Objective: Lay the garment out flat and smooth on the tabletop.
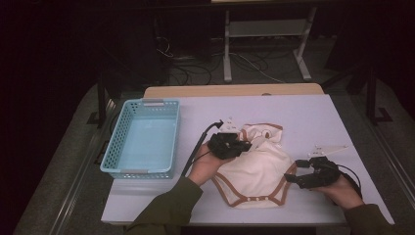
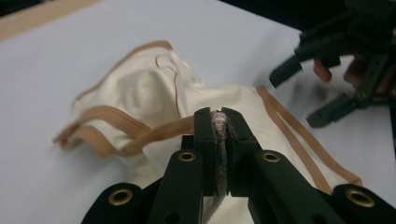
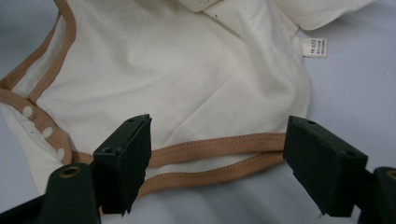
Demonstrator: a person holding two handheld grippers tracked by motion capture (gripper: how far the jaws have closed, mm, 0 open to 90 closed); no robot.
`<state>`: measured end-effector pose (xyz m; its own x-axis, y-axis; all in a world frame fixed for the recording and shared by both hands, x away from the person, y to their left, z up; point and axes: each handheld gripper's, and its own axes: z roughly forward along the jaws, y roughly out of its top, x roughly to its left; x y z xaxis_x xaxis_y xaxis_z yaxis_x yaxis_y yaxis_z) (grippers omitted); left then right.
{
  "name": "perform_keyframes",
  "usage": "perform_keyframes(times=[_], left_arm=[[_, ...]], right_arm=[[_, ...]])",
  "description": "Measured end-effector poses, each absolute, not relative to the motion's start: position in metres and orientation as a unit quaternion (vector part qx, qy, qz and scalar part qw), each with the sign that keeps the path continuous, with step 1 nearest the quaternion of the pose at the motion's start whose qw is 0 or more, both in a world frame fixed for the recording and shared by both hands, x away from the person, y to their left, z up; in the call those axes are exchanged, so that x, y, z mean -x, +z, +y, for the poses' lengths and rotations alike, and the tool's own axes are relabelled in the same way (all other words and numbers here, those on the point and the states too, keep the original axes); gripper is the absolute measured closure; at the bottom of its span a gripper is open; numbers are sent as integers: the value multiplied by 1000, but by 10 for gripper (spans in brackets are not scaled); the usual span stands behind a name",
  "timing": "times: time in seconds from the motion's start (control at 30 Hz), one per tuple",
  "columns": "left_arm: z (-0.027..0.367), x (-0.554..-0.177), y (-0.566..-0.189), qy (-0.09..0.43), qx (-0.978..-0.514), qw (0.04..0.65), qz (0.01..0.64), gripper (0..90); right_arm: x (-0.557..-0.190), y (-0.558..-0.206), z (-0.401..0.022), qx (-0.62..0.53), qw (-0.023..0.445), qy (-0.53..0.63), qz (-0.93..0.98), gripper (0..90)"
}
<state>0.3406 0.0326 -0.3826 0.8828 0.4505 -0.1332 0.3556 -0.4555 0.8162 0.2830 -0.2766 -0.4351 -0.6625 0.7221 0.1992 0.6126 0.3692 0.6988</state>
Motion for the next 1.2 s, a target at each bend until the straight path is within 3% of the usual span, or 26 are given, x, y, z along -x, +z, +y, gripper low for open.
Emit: perform_keyframes(times=[0.53,0.8,1.2], left_arm=[[22,-310,-436,3,-897,388,213,842],[20,-307,-444,1,-899,384,213,817],[30,-309,-415,12,-878,427,215,553]], right_arm=[[-283,-435,-277,-403,71,388,826,229],[-283,-435,-277,-404,72,387,826,229],[-283,-435,-277,-404,73,386,826,229]])
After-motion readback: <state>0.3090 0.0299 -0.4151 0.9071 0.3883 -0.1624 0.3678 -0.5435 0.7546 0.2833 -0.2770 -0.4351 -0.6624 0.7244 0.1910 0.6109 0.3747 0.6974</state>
